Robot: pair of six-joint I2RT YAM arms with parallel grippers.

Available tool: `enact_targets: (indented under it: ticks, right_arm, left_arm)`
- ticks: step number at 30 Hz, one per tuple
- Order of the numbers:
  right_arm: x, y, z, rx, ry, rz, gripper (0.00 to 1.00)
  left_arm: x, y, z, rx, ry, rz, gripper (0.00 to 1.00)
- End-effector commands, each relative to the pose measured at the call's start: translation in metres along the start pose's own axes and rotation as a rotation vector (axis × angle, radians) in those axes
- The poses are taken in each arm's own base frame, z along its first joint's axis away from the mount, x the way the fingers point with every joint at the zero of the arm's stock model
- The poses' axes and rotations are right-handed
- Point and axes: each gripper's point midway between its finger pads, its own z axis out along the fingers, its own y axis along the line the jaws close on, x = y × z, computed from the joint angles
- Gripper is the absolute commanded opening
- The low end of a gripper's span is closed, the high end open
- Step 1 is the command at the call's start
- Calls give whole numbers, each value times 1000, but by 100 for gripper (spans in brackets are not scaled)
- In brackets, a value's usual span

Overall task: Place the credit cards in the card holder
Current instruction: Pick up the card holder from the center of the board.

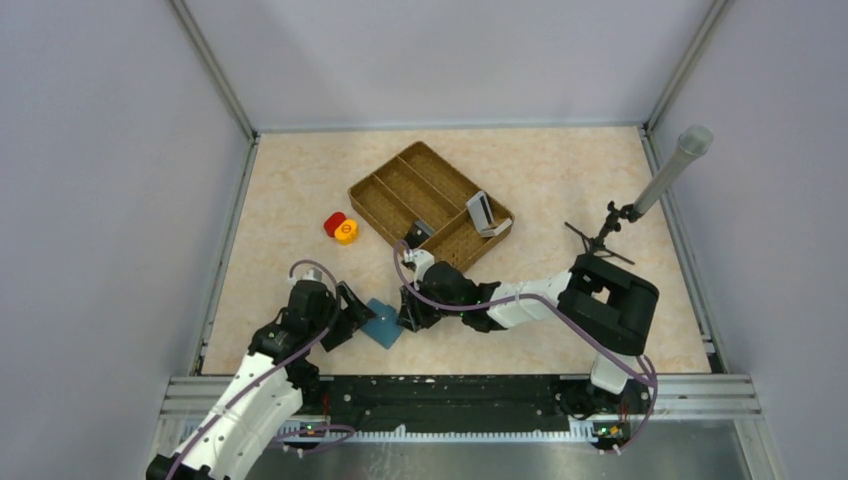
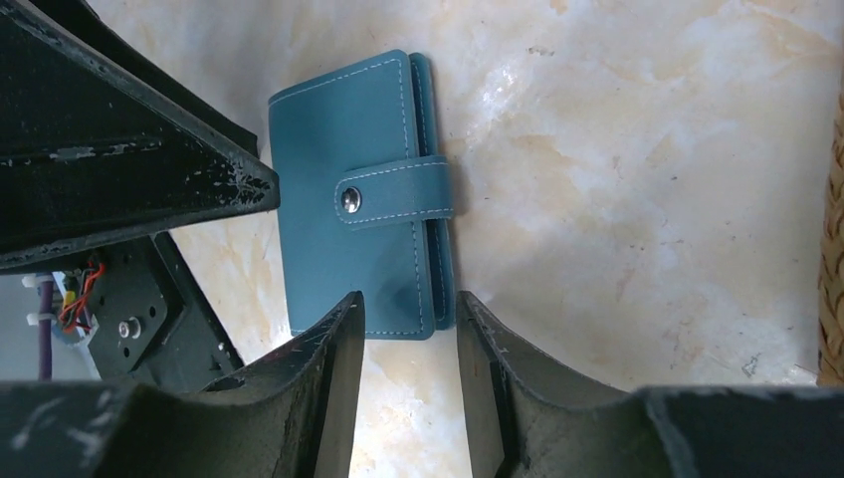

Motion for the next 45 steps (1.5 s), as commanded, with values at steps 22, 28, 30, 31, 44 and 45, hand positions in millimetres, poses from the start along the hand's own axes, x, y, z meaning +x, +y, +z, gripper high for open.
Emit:
enact_targets:
  ticks: [22,28,30,31,44,45]
  right_arm:
    - [11,2,-16,90,-3,203,35]
    - [14,-5,-2,122,-14,274,40]
    - [16,-11,1,142,-17,278,40]
    - [17,-13,2,154,-17,280,39]
    - [30,-29,7,218,4,281,22]
    - [29,-28,6,212,-1,279,21]
  left_arm:
    - [-15,-12,23,66,-64,-10,65]
    - [-6,-15,27,105,-29,-25,66]
    - [-1,-21,29,153,-8,-31,65]
    - [1,-25,30,181,4,-33,65]
    - [8,-85,7,543,49,52,49]
    - [8,-88,4,564,47,58,46]
